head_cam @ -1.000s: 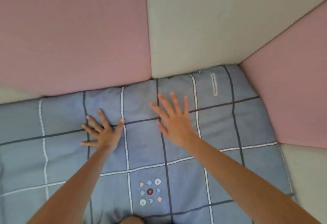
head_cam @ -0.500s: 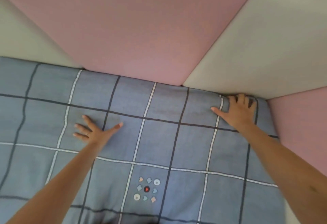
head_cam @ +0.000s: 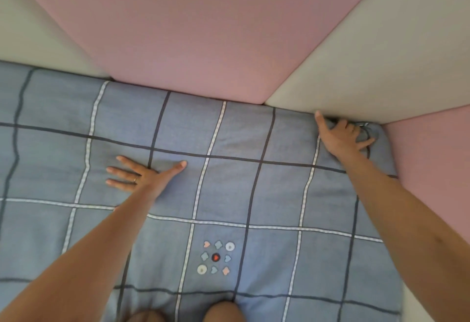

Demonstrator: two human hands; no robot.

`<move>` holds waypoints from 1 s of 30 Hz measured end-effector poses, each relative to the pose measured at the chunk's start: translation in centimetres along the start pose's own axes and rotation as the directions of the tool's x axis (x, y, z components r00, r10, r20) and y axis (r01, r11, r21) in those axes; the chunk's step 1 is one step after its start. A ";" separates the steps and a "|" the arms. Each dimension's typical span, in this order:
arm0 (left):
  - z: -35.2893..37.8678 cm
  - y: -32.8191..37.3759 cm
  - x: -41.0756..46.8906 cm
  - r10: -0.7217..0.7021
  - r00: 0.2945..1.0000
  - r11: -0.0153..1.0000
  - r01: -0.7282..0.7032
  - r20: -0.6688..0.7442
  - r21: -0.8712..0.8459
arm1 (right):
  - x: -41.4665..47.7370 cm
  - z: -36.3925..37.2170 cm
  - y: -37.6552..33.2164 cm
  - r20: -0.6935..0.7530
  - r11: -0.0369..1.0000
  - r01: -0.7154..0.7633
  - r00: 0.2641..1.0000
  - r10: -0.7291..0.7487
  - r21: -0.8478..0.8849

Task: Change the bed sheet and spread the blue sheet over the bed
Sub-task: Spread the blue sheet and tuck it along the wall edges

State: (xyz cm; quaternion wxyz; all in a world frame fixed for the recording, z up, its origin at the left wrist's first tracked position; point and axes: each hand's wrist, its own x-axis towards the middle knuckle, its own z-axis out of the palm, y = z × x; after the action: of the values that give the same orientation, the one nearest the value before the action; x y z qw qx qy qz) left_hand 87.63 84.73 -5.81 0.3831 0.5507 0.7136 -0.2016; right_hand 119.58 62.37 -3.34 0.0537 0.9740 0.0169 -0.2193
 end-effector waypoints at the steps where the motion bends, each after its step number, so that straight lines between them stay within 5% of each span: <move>1: 0.0 0.0 0.0 0.002 1.000 1.000 -0.002 0.007 0.000 | -1.2 0.3 -1.0 -0.081 0.998 0.033 0.996 -0.029 0.044; 3: -0.1 0.0 0.1 -0.002 1.000 1.000 0.001 0.024 0.012 | -4.5 1.7 -2.3 -0.227 0.929 0.367 0.901 -0.369 -0.052; 5: -0.2 0.1 0.3 -0.002 1.000 1.000 0.002 0.030 0.020 | -6.6 3.2 -1.7 -0.148 0.668 0.697 0.655 -0.741 -0.259; 6: -0.2 0.1 0.3 -0.004 0.999 1.000 0.003 0.034 0.024 | -5.9 3.6 -0.4 -0.132 0.576 0.750 0.567 -0.813 -0.326; 7: -0.2 0.1 0.2 -0.010 0.999 1.000 0.009 0.042 0.023 | -4.4 3.2 1.3 -0.141 0.598 0.729 0.589 -0.796 -0.333; 10: 0.0 0.1 0.5 -0.016 0.999 1.000 0.016 0.039 0.013 | 1.0 1.1 6.8 -0.219 0.932 0.340 0.907 -0.359 -0.122; 12: 0.3 0.0 0.6 -0.027 0.999 0.999 0.026 0.026 0.020 | 3.8 0.1 7.8 -0.175 0.979 0.186 0.965 -0.198 -0.082; 17: 0.9 0.4 1.1 -0.026 1.000 1.000 0.025 0.008 0.014 | 5.3 0.3 5.7 -0.148 0.979 0.036 0.987 -0.066 -0.201; 21: 0.8 0.1 1.1 -0.023 1.000 1.000 0.023 0.020 0.008 | 6.1 -1.7 6.0 -0.019 0.892 0.124 0.989 -0.147 -0.435; 24: 0.5 0.5 1.0 -0.008 0.999 1.000 0.008 0.039 -0.006 | 6.4 -2.5 7.4 0.156 0.931 0.183 0.978 -0.139 -0.317; 27: 0.0 0.5 1.0 -0.019 0.999 1.000 0.020 0.046 -0.008 | 6.7 -2.4 6.6 0.285 0.980 0.032 0.958 0.026 -0.195; 30: -0.1 0.5 0.7 0.006 1.000 1.000 -0.006 0.029 -0.003 | 4.3 -0.9 3.3 0.040 0.979 -0.143 0.988 0.150 -0.146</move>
State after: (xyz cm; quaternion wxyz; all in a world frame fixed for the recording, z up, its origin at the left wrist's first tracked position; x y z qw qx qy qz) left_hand 88.03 85.40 -6.20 0.3950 0.5493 0.7065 -0.2074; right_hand 124.06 59.19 -4.05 0.1395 0.9604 -0.0405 -0.2377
